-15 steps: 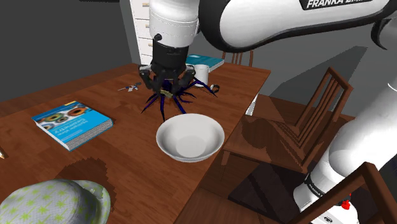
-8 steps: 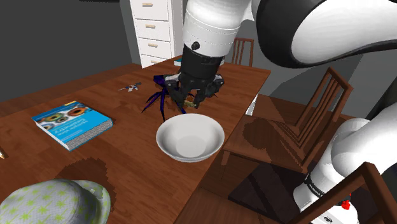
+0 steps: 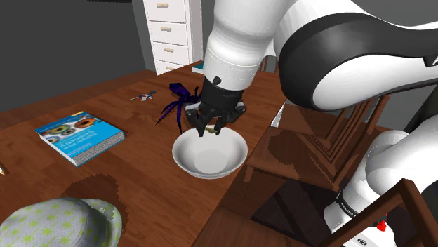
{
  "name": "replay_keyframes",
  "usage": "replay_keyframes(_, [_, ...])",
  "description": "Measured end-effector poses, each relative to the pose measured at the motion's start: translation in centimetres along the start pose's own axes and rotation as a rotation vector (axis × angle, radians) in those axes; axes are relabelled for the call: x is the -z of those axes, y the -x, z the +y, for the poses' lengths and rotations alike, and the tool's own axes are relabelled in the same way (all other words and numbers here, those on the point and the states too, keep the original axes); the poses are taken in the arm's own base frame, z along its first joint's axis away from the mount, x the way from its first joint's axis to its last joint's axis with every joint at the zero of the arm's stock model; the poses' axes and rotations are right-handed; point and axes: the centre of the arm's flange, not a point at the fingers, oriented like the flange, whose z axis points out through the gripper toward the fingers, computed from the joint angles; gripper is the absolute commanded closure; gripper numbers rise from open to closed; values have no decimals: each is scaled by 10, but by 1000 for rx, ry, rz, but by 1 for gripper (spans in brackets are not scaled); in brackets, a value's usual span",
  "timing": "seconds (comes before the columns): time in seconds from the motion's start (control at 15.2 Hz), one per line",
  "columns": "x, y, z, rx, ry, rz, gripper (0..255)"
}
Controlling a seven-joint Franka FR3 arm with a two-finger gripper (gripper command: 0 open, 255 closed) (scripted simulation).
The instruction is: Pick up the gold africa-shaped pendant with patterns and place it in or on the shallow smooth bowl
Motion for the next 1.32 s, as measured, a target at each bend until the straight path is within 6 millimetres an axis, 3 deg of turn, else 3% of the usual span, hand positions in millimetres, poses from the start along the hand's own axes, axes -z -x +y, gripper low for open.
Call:
replay_keyframes(0.33, [-22,8,4,0,0,0,255])
replay_keyframes(0.73, [-25,9,4,0,0,0,255])
replay_keyframes(0.79, [-25,9,4,0,0,0,0])
replay_keyframes(1.19, [-25,9,4,0,0,0,0])
replay_keyframes(1.32, [-7,11,3,0,-2,0,0])
